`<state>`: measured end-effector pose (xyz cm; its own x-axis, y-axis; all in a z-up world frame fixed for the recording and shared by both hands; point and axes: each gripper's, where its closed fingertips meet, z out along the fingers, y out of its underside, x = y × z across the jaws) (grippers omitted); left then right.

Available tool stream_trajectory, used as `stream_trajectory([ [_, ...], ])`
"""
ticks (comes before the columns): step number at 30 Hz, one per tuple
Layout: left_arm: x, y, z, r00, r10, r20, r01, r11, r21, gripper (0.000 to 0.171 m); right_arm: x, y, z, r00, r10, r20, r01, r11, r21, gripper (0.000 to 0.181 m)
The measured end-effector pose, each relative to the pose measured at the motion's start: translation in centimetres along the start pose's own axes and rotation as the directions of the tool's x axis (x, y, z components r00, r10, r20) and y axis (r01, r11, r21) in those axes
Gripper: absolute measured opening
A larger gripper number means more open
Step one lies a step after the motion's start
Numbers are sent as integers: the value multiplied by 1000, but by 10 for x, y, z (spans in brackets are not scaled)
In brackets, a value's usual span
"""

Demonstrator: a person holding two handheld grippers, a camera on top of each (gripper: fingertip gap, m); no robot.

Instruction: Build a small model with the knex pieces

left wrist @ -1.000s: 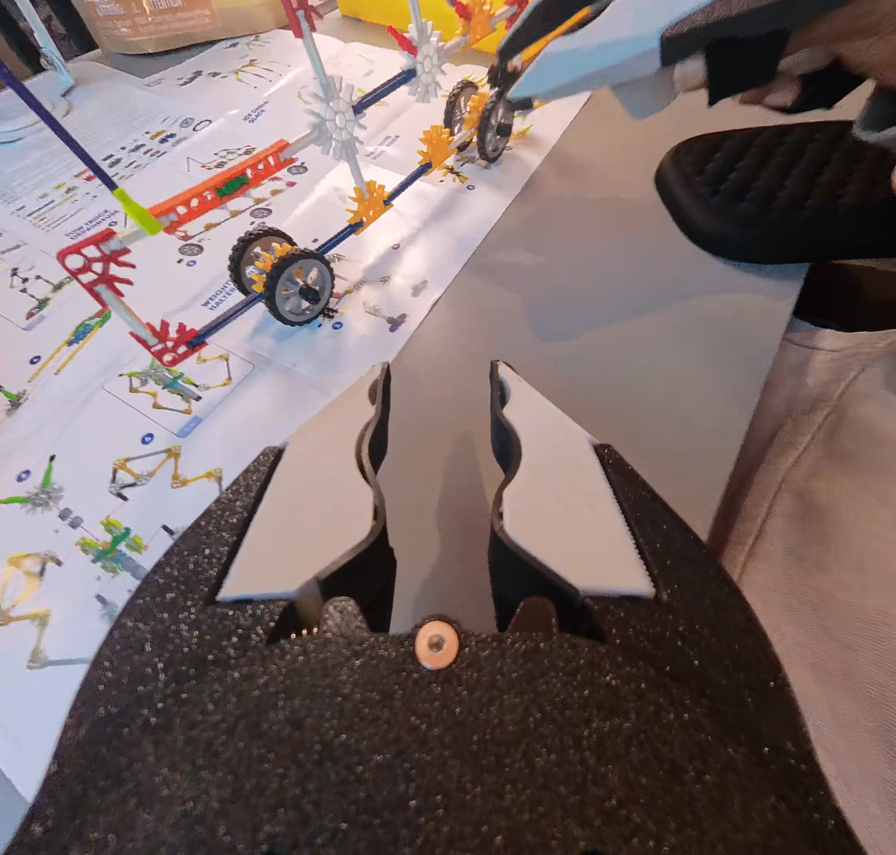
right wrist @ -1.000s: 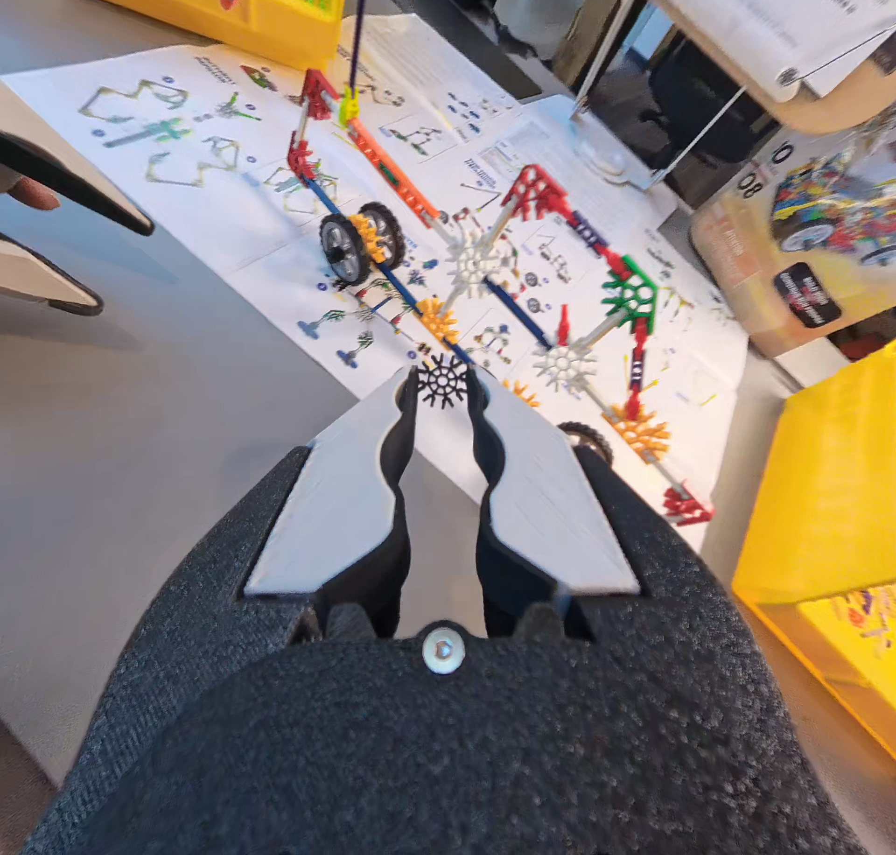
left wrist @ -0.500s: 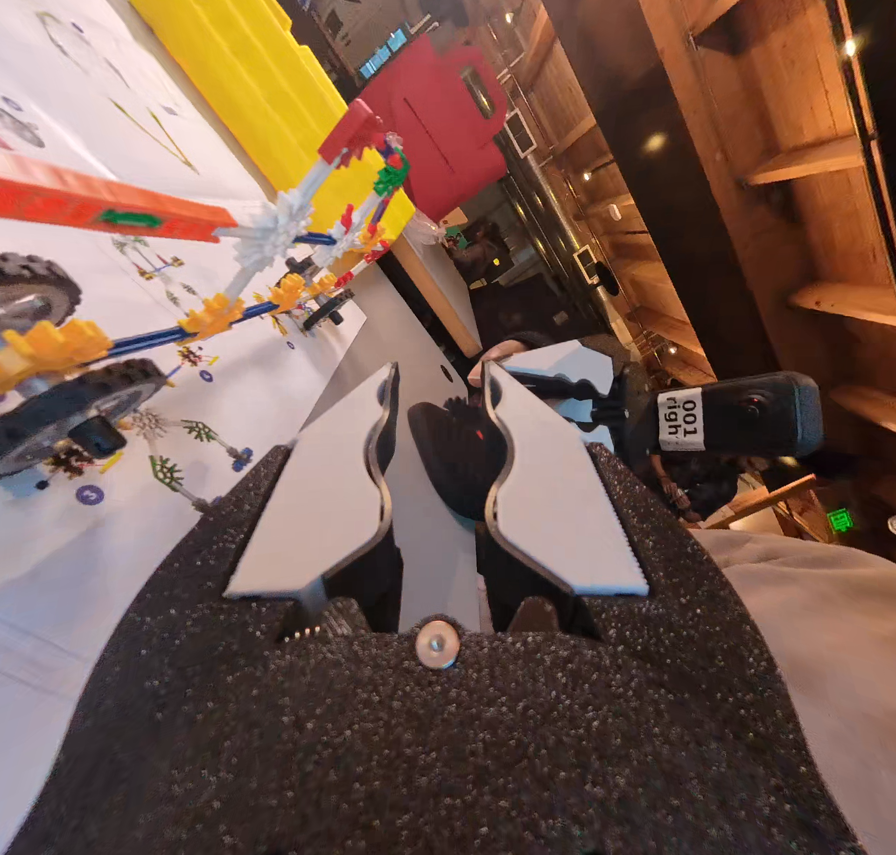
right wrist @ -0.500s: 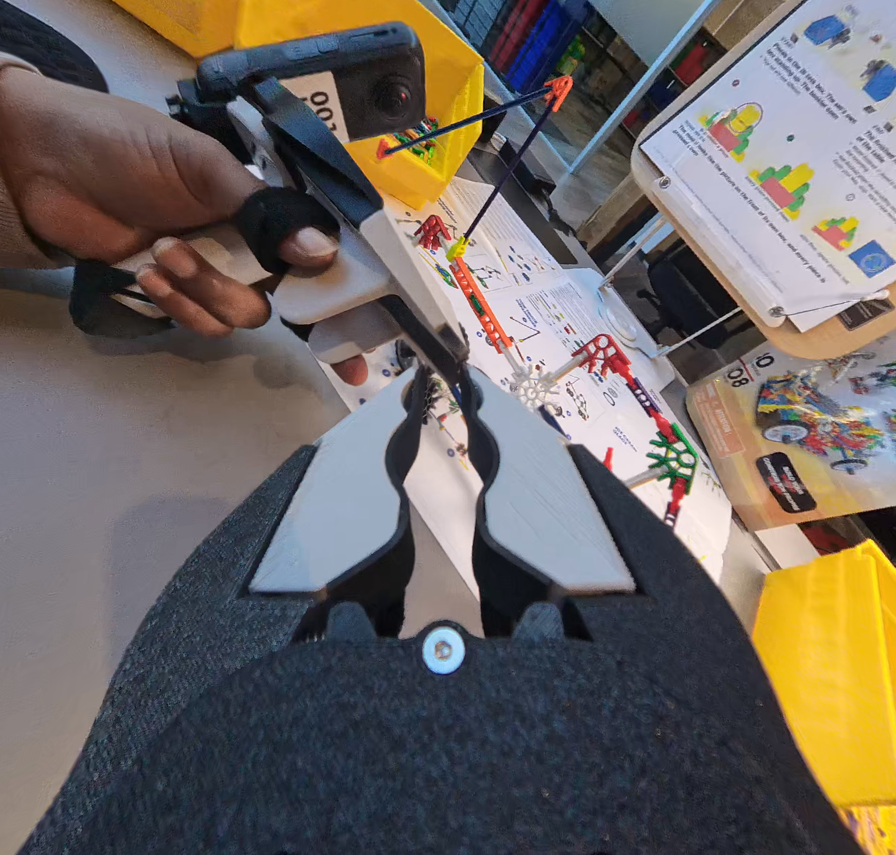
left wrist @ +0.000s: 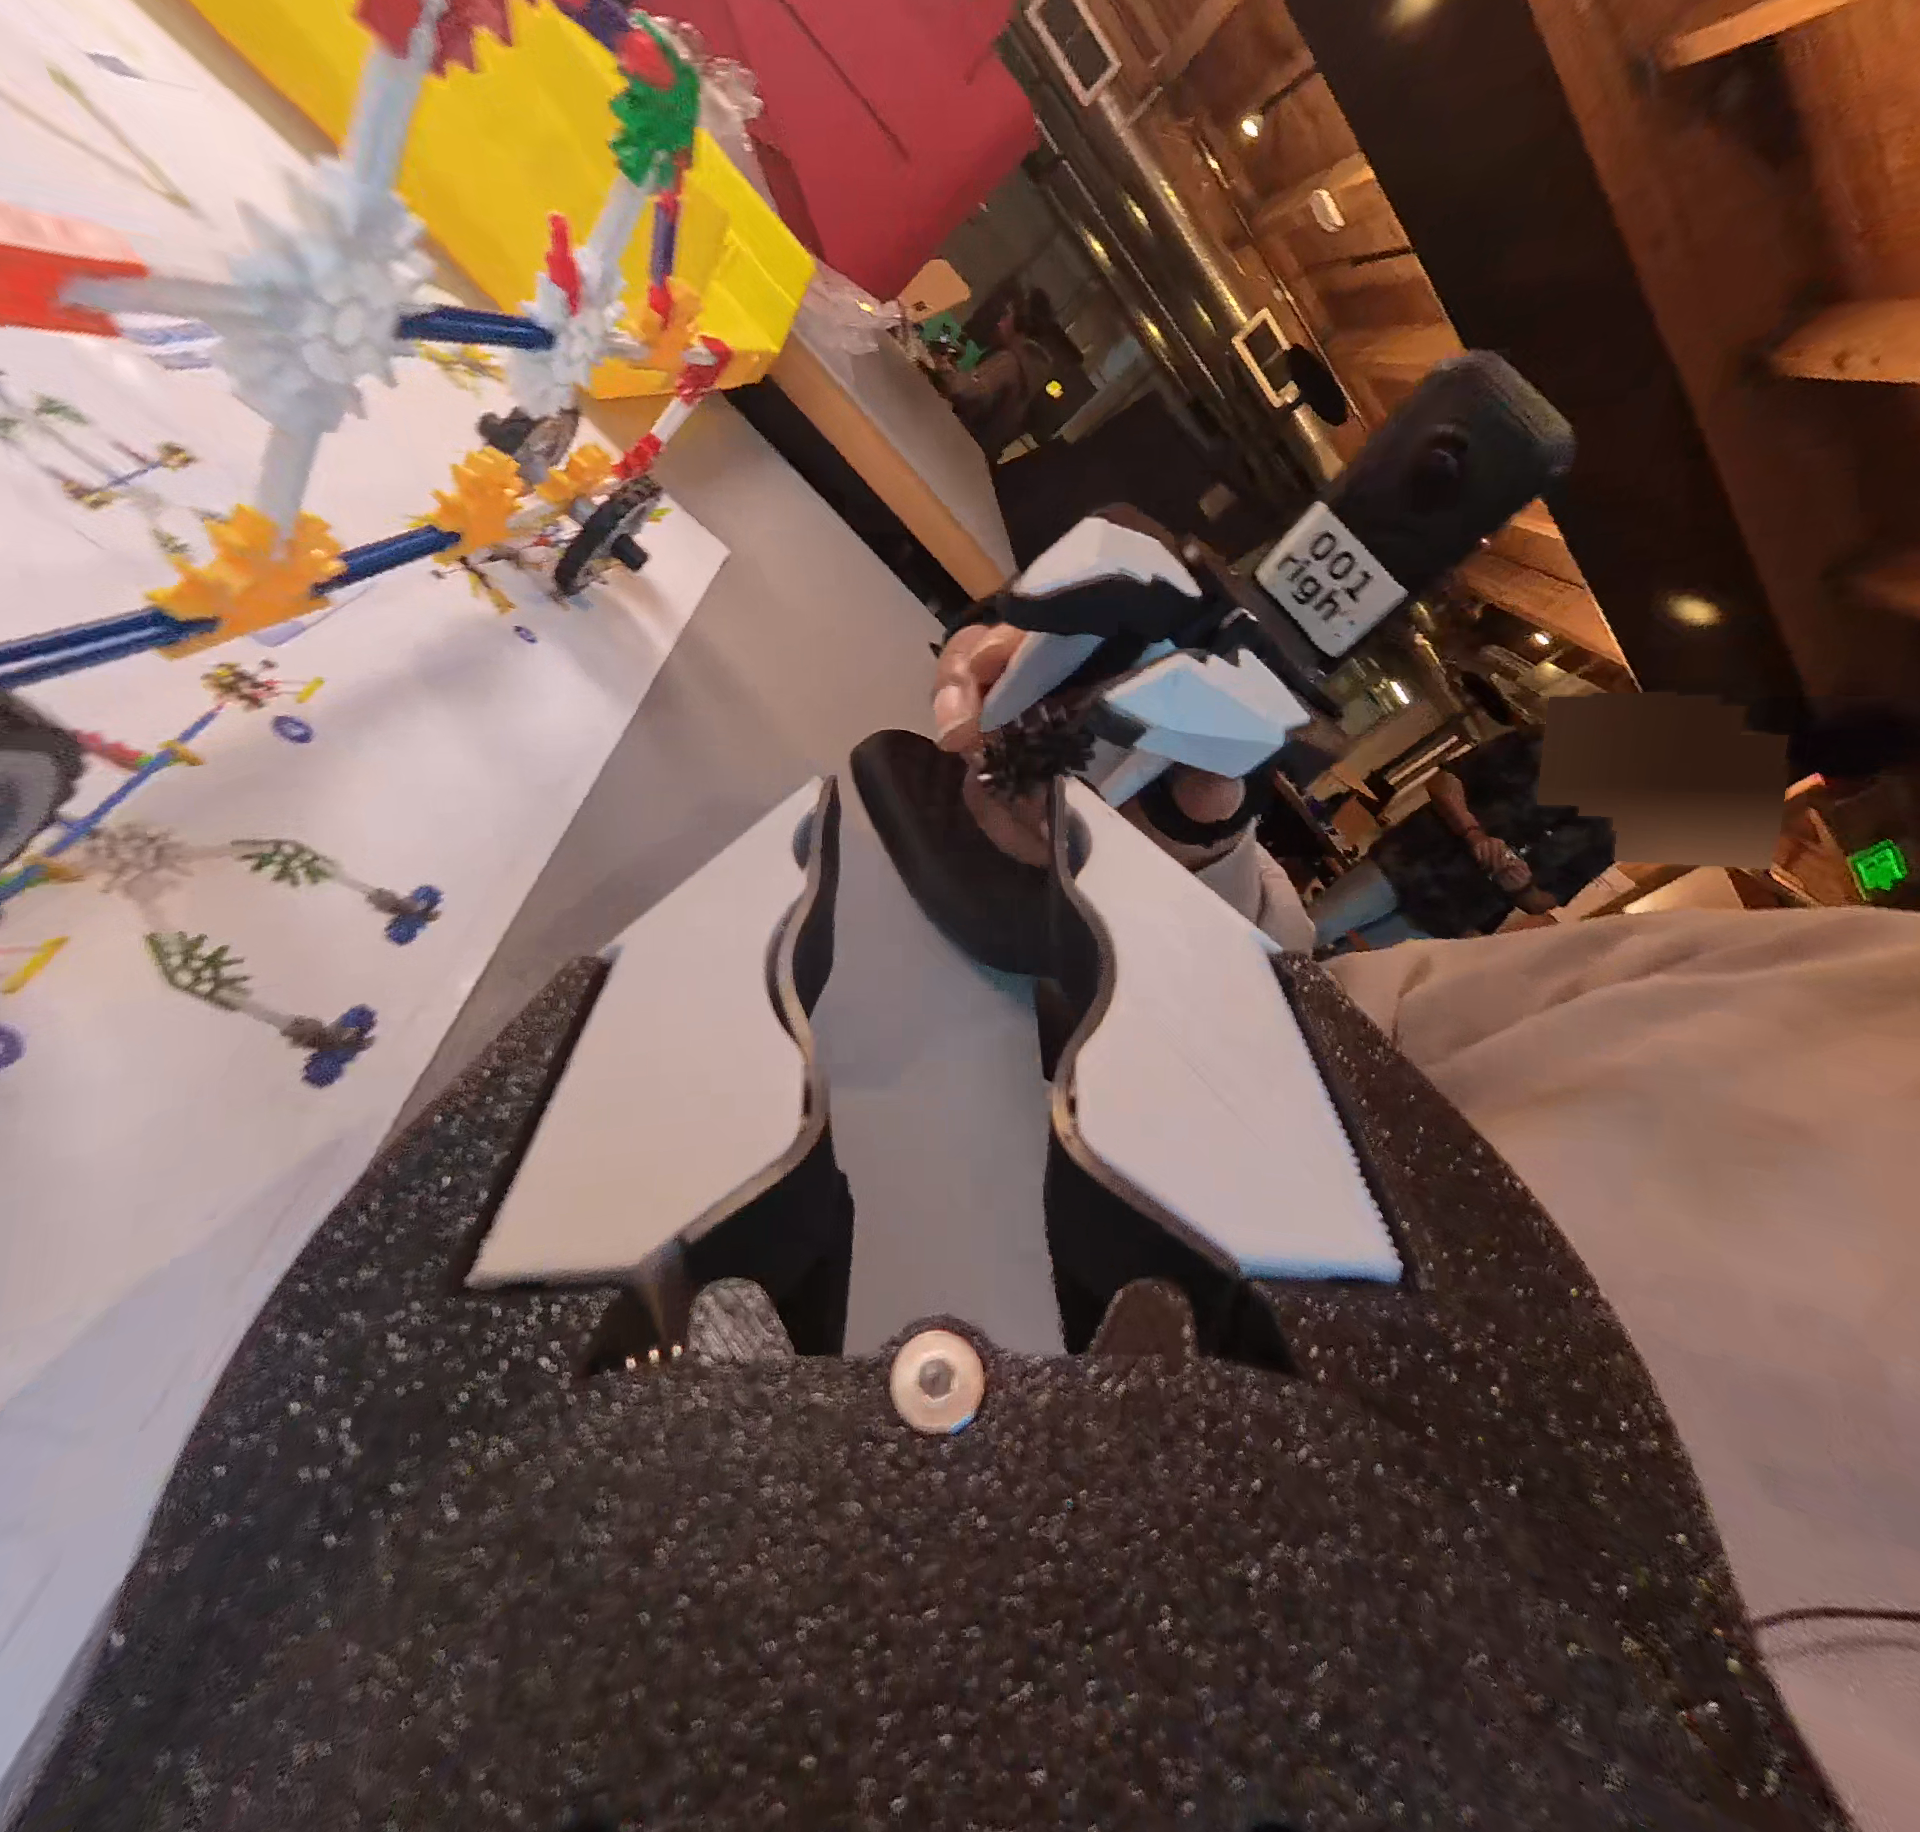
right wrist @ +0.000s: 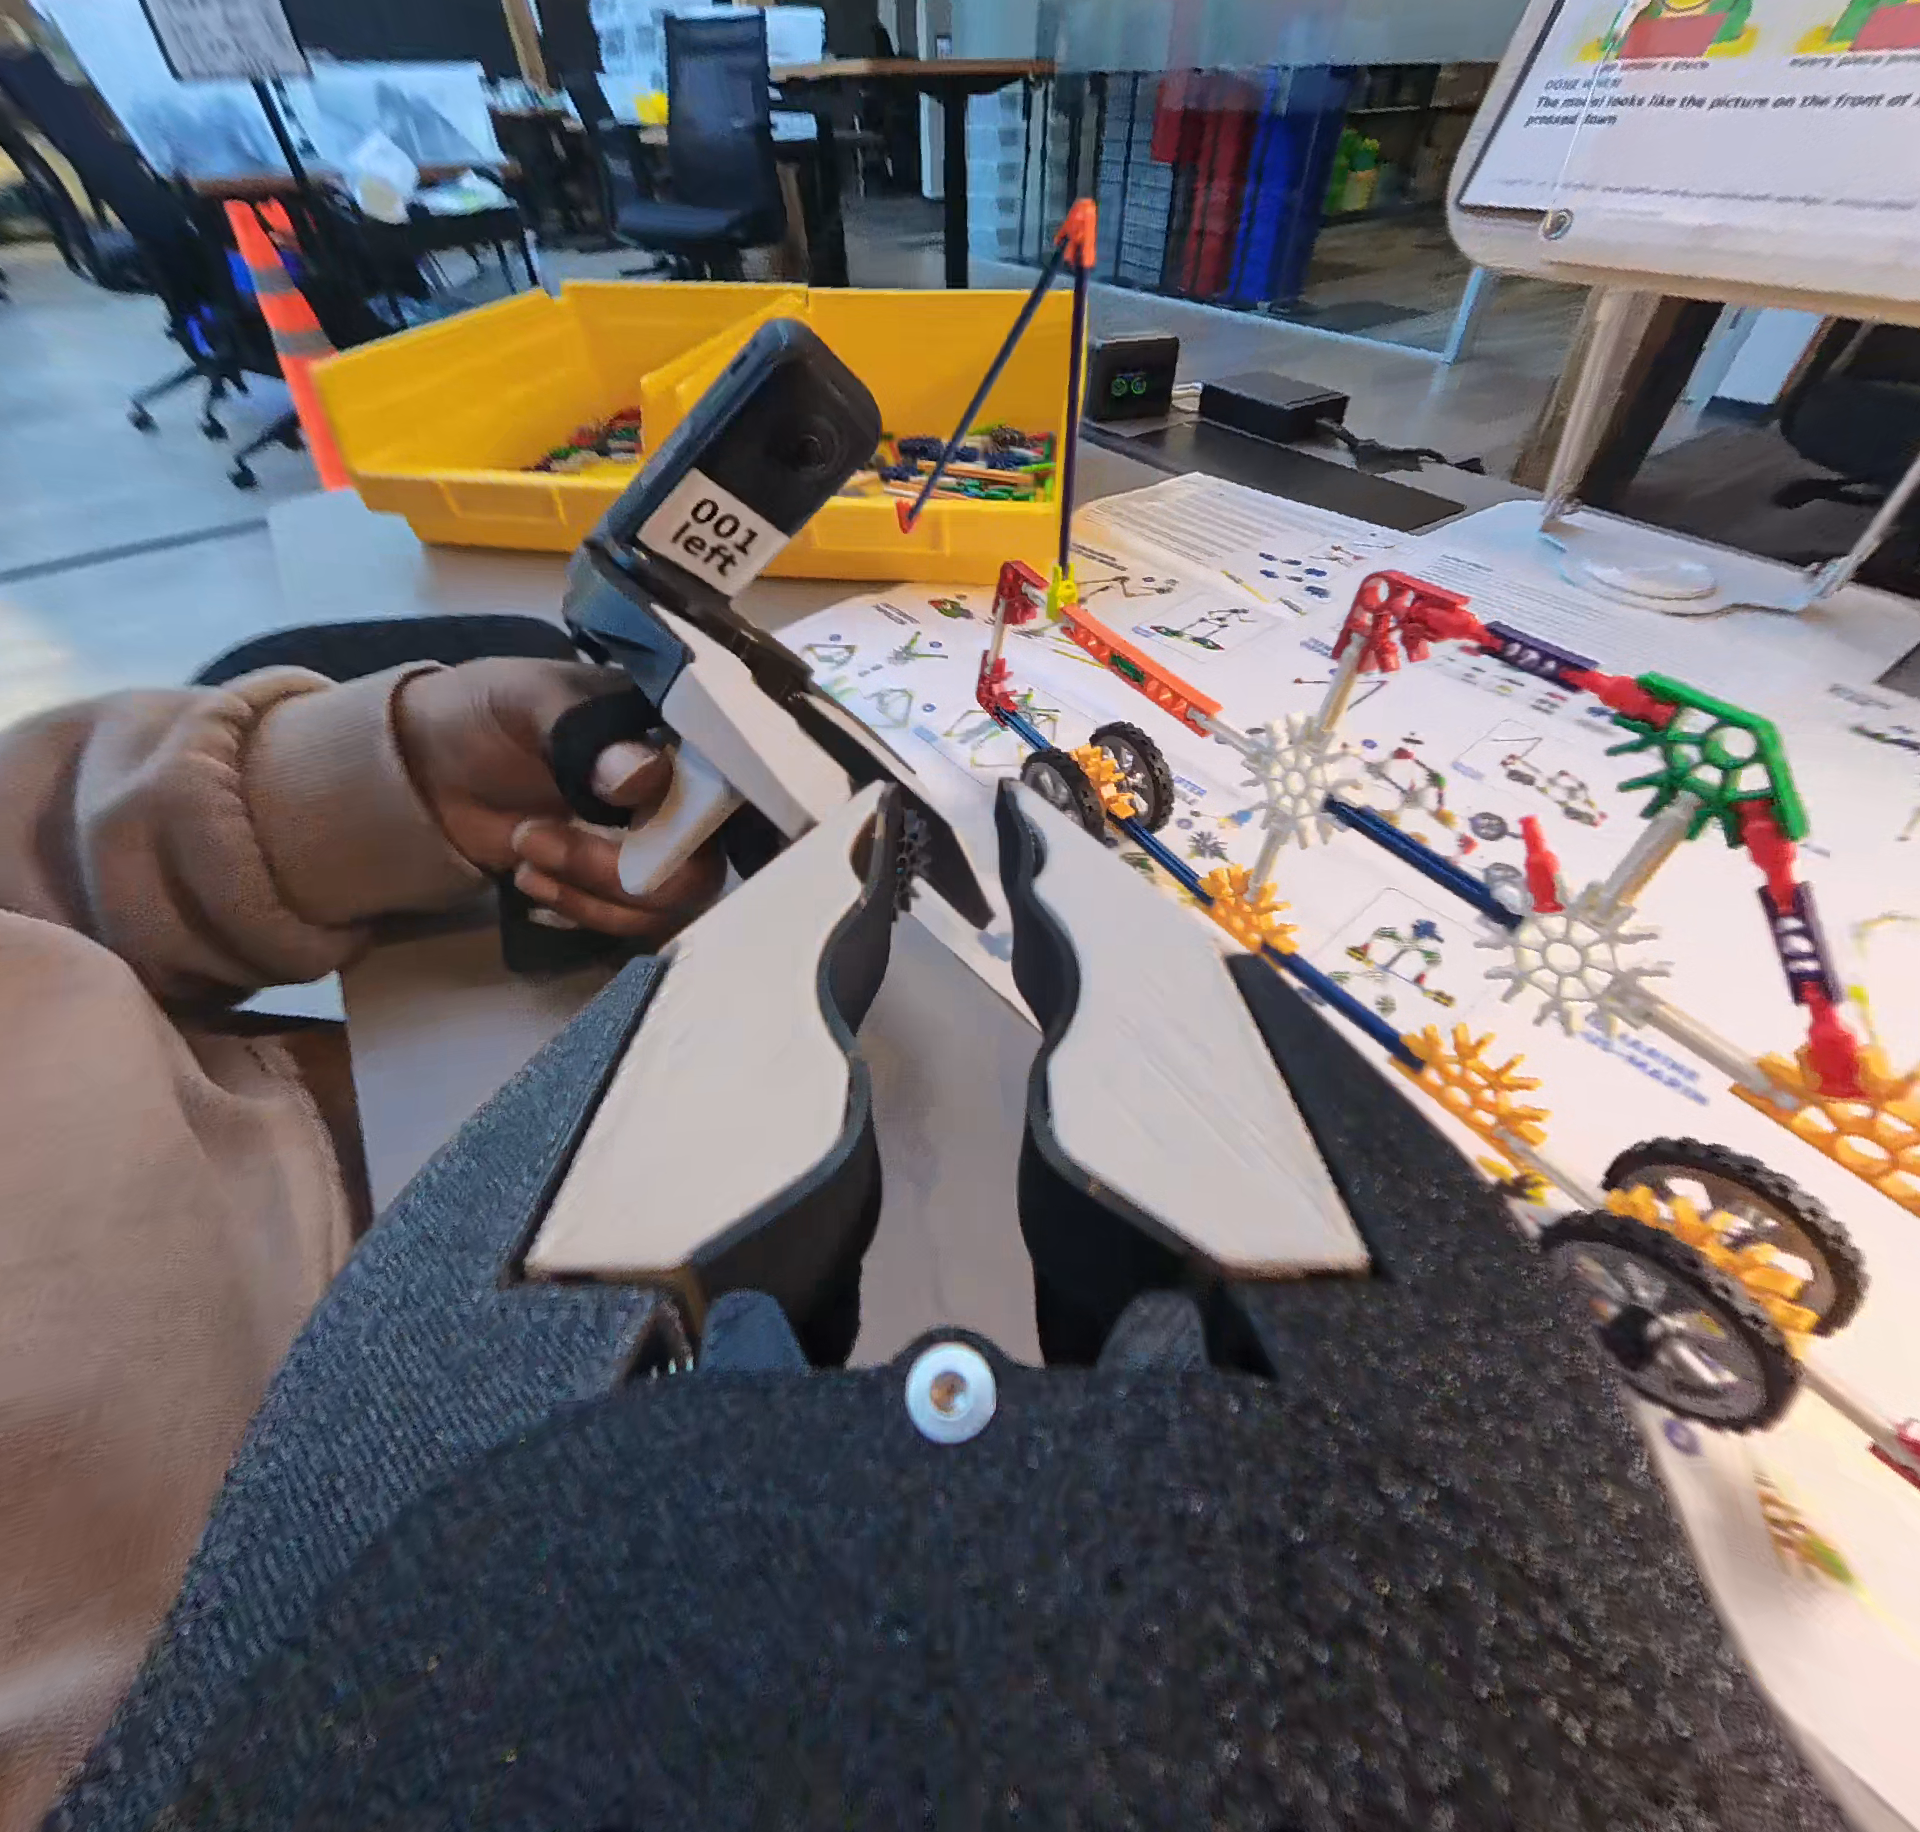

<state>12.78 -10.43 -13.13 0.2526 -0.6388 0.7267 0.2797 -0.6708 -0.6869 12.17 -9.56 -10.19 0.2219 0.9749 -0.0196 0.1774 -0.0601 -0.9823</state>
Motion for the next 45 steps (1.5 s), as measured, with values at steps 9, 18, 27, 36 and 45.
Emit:
stream_trajectory([
  [9,38,-7,4,978,102,-183,-90,993,70,7,-10,-10,-1,961,224,161,-241,966,91,17],
  [18,44,-20,-8,973,48,-226,-15,990,143,1,-8,-21,-14,930,289,228,-326,934,147,23],
  [27,61,-32,-12,920,-115,-374,198,961,192,0,-33,-31,-20,935,170,310,-243,947,212,23],
  [36,66,-29,-8,842,-249,-479,351,927,135,1,-37,-27,-12,826,-560,-69,563,825,49,25],
  [45,69,-29,-7,822,-259,-507,366,922,124,2,-38,-29,-10,766,-634,-102,637,771,-9,20],
])
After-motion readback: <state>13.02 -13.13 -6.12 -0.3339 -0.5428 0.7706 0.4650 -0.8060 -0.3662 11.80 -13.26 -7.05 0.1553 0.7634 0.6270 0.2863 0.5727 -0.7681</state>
